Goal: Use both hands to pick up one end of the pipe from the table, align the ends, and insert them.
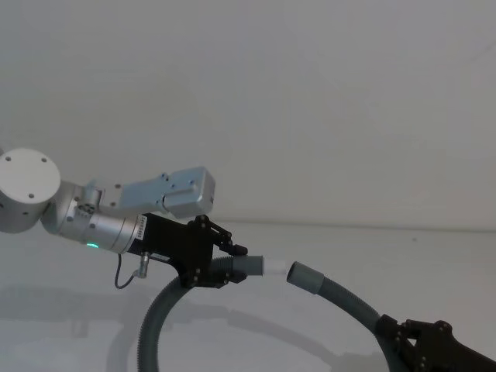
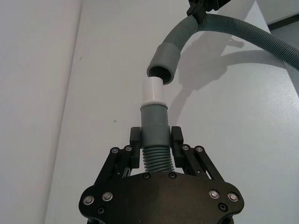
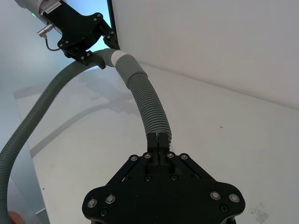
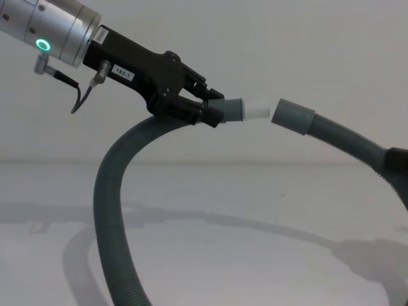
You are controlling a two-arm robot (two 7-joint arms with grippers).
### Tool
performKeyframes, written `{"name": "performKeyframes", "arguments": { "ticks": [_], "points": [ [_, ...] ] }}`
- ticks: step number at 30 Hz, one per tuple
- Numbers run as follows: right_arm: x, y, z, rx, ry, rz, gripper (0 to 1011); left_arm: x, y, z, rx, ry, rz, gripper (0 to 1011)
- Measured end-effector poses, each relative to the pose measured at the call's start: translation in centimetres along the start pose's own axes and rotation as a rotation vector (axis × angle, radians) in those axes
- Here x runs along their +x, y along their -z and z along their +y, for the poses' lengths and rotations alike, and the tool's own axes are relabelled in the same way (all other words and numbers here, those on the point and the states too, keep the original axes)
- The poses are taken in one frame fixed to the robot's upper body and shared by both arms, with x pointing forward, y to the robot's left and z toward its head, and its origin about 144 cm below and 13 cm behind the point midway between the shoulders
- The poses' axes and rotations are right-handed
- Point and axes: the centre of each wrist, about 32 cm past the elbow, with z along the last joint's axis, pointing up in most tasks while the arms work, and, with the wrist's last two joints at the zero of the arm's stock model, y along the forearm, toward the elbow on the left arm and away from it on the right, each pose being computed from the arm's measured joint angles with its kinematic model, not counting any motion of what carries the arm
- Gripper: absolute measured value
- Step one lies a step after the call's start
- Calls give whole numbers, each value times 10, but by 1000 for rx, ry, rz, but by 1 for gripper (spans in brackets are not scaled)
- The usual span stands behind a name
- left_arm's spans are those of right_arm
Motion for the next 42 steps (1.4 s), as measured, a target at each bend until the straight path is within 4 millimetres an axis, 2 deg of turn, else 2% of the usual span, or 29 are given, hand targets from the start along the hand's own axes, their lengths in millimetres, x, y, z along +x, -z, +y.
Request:
{"name": "performKeyframes", "arguments": {
  "ticks": [42],
  "points": [
    [0,-2,5,-14,-4,5,4,13,-4,-4,18,73,-15,360]
  ]
}}
